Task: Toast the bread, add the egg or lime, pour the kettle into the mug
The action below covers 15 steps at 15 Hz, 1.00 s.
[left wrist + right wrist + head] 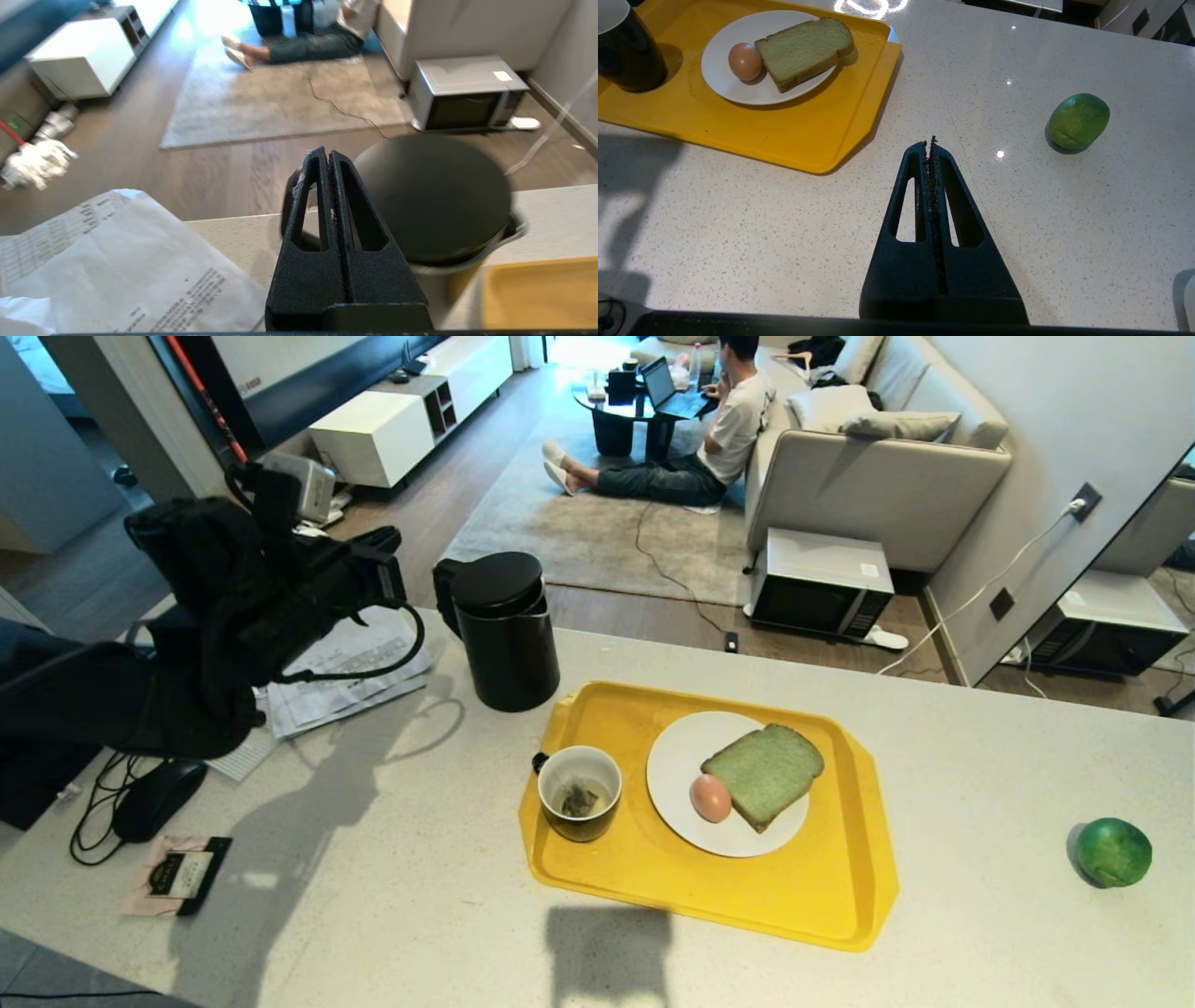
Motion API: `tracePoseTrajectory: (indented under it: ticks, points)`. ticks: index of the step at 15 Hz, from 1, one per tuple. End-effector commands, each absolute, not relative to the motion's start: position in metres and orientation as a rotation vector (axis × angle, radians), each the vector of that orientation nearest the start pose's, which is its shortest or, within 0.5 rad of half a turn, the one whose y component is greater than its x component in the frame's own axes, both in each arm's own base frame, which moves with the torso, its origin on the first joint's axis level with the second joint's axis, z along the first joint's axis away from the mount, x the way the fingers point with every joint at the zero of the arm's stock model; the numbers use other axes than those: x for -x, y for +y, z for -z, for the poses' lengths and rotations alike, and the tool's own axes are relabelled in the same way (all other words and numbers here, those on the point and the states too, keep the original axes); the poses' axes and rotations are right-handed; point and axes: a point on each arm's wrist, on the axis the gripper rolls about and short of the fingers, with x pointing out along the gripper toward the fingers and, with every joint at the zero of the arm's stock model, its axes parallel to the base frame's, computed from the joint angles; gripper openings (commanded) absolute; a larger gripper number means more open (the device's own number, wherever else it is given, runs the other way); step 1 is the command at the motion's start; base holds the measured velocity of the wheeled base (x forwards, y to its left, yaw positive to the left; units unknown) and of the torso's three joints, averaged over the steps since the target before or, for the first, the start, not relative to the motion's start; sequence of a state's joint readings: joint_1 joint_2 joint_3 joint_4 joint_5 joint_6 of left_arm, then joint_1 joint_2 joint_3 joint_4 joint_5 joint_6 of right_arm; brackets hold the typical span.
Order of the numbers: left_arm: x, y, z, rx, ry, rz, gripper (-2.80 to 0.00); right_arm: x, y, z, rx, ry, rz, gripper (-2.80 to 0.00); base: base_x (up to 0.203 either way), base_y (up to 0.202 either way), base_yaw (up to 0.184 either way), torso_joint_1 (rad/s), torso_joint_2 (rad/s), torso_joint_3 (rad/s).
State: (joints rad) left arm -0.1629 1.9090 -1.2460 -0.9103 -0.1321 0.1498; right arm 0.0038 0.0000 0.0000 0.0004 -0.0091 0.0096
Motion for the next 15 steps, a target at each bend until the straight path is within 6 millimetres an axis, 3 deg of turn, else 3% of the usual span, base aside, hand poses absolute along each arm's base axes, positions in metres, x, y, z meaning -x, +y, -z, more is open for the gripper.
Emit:
tracePoseTrajectory:
  ticks: [1, 3, 5, 8, 15]
  points:
    - [-0.368, -0.070, -0.304, -0.141, -0.154, 0.305, -2.80, 0.023, 0.000, -0.075, -0.010, 0.002, 0.005, -2.80, 0.000, 0.000, 0.000, 0.000, 0.00, 0.000]
    - [-0.372, -0.074, -0.332, -0.132, -0.128, 0.319, -2.80, 0.023, 0.000, -0.075, -0.009, 0.002, 0.005, -2.80, 0.000, 0.000, 0.000, 0.000, 0.00, 0.000]
    - [-0.388, -0.081, -0.339, -0.096, -0.087, 0.332, -2.80, 0.023, 0.000, -0.075, -0.009, 0.002, 0.005, -2.80, 0.000, 0.000, 0.000, 0.000, 0.00, 0.000]
    - [-0.410, -0.101, -0.319, 0.013, 0.041, 0.365, -2.80, 0.023, 0.000, -0.075, -0.011, 0.002, 0.005, -2.80, 0.000, 0.000, 0.000, 0.000, 0.00, 0.000]
    - [-0.429, -0.123, -0.283, 0.107, 0.156, 0.394, -2.80, 0.023, 0.000, -0.075, -0.009, 0.002, 0.005, -2.80, 0.000, 0.000, 0.000, 0.000, 0.00, 0.000]
